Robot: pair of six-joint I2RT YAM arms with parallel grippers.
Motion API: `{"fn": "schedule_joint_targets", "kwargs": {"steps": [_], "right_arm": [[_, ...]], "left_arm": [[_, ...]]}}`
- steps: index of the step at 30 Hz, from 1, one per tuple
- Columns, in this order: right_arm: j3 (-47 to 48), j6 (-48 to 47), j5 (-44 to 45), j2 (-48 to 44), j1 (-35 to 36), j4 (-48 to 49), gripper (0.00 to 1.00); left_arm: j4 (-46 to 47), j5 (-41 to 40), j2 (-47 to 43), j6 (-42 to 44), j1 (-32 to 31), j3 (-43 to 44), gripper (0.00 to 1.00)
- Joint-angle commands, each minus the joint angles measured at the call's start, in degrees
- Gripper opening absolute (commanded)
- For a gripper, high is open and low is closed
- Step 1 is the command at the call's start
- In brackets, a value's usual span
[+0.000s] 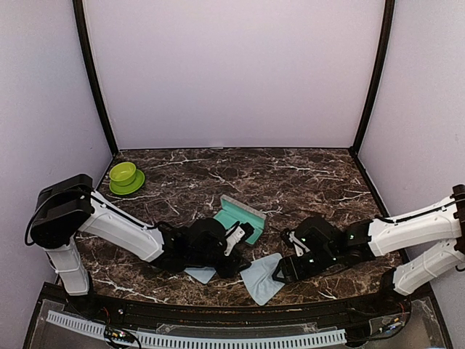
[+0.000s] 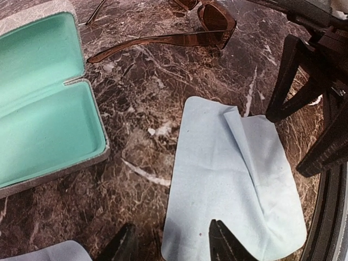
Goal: Organize the sunglasses
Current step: Adjust the glasses cleaning cloth at the center of the board.
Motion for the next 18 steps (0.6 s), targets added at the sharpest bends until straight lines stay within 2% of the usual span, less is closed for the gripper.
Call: {"fn": "schedule_joint_targets", "kwargs": {"steps": [1,18], "right_arm": [[-0.45,1.45,0.74,-0.09,1.79,3.27,0.66],[-2.89,3.0,-0.06,2.79,3.82,9.07,0.66]], "left_arm": [[-4.89,-1.62,0.51,2.01,-1.17,2.41,0.49],[-14.73,-8.46,3.1,5.49,-1.94,5.9,0.5]]}}
